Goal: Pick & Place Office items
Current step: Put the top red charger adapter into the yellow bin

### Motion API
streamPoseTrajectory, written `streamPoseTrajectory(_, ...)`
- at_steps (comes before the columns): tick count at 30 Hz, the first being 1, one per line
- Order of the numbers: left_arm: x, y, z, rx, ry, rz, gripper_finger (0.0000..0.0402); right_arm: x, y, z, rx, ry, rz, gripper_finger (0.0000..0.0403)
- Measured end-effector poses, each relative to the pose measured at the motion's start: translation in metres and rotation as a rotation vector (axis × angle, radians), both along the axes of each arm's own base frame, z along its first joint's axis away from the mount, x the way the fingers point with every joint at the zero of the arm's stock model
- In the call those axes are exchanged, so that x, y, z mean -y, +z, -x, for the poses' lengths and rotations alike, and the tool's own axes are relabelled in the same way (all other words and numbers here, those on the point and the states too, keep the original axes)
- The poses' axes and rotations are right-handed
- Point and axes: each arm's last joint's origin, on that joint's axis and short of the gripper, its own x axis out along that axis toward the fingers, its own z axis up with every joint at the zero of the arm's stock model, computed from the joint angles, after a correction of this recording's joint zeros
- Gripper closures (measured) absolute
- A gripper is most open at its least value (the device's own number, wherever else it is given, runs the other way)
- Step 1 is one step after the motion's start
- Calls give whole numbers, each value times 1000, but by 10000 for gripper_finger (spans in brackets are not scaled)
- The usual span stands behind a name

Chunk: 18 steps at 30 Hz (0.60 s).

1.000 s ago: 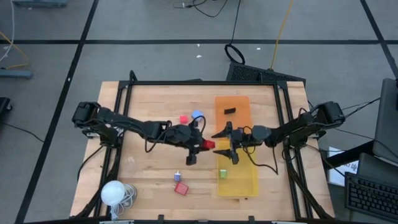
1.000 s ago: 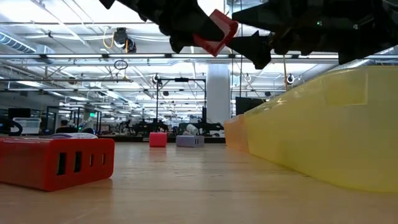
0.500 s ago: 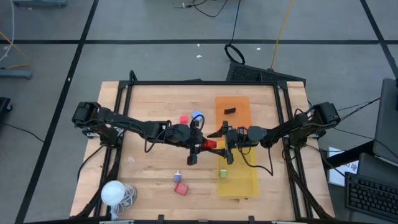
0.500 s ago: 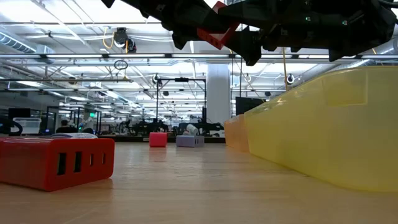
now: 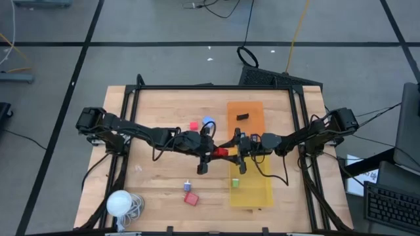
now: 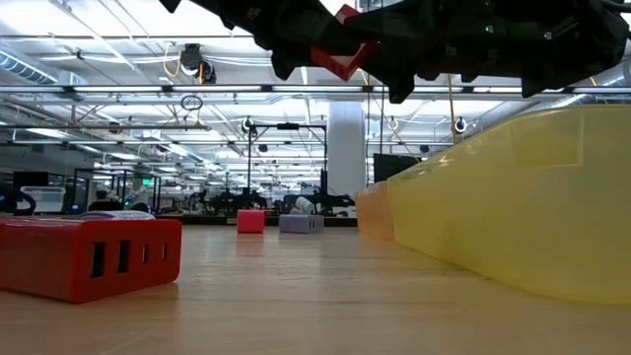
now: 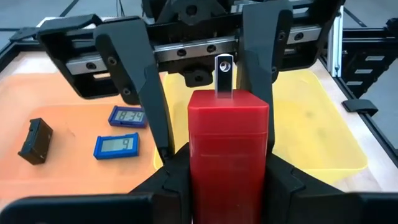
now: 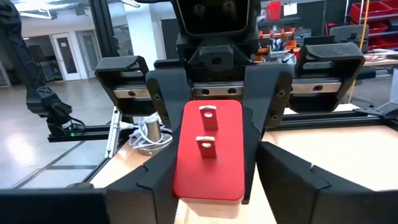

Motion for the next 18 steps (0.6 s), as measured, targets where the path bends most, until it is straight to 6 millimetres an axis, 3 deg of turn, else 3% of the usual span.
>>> streamPoseTrajectory(13, 0, 0, 0, -6, 14, 23, 283, 0, 1, 1, 0, -4, 7, 236)
streamPoseTrajectory(18, 0, -1, 0, -10, 19, 48, 226, 0, 1, 1, 3, 6, 8, 266)
